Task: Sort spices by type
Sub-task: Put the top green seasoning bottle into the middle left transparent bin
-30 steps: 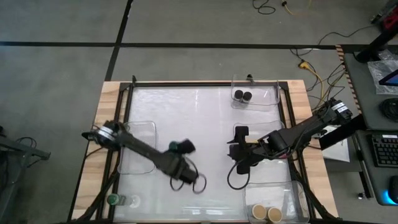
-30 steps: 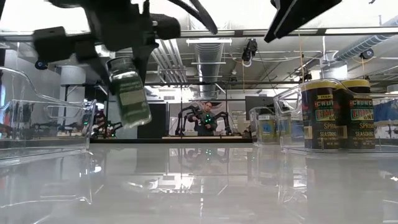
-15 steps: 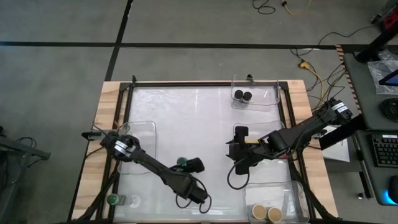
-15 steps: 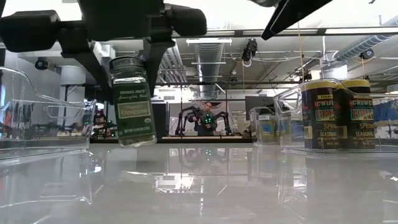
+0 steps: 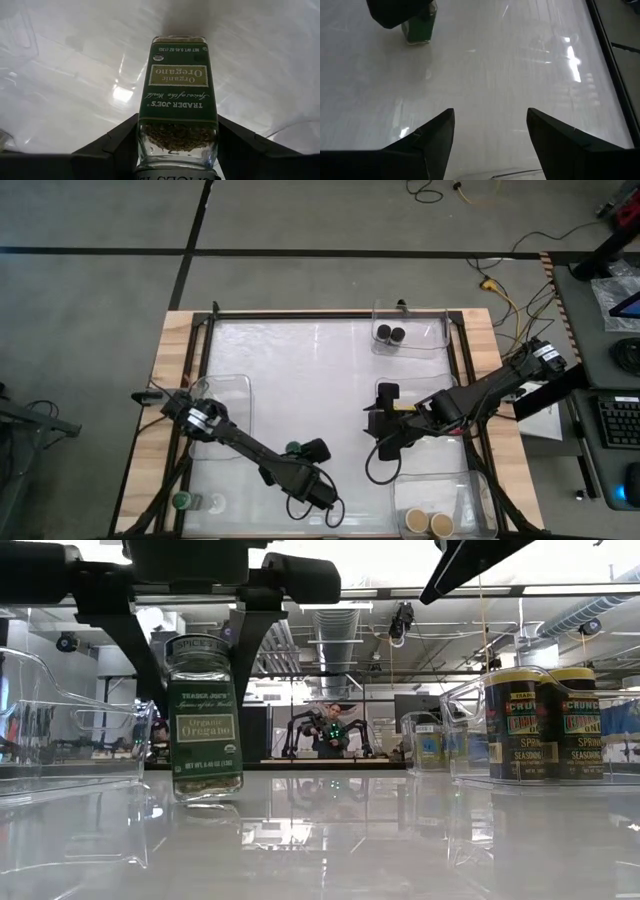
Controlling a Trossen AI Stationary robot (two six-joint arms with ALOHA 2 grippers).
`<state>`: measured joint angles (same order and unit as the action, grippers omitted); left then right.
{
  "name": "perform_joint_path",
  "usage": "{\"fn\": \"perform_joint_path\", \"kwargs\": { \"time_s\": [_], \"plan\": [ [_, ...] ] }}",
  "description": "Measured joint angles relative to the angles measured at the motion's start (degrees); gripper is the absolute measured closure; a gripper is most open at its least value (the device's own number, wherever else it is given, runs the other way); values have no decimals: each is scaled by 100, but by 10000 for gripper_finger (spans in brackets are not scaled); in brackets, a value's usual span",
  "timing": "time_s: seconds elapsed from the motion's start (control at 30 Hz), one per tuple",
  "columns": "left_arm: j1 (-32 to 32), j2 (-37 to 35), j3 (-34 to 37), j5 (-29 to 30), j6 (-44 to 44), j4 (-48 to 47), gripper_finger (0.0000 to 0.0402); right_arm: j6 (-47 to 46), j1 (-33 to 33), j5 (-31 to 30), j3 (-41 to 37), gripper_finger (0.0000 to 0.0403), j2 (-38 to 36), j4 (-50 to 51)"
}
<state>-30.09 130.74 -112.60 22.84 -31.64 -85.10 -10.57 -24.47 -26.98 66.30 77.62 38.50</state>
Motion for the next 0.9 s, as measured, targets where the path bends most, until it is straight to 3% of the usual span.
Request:
{"fn": "perform_joint_path", "kwargs": {
  "time_s": [0.33, 0.9],
  "plan": [
    [2, 0, -207, -589, 884, 152, 177, 2, 0, -1, 0, 148, 0, -2],
    [-68, 0, -321, -537, 1894, 206, 77, -102, 0, 3, 0, 157, 2, 17]
  ]
}}
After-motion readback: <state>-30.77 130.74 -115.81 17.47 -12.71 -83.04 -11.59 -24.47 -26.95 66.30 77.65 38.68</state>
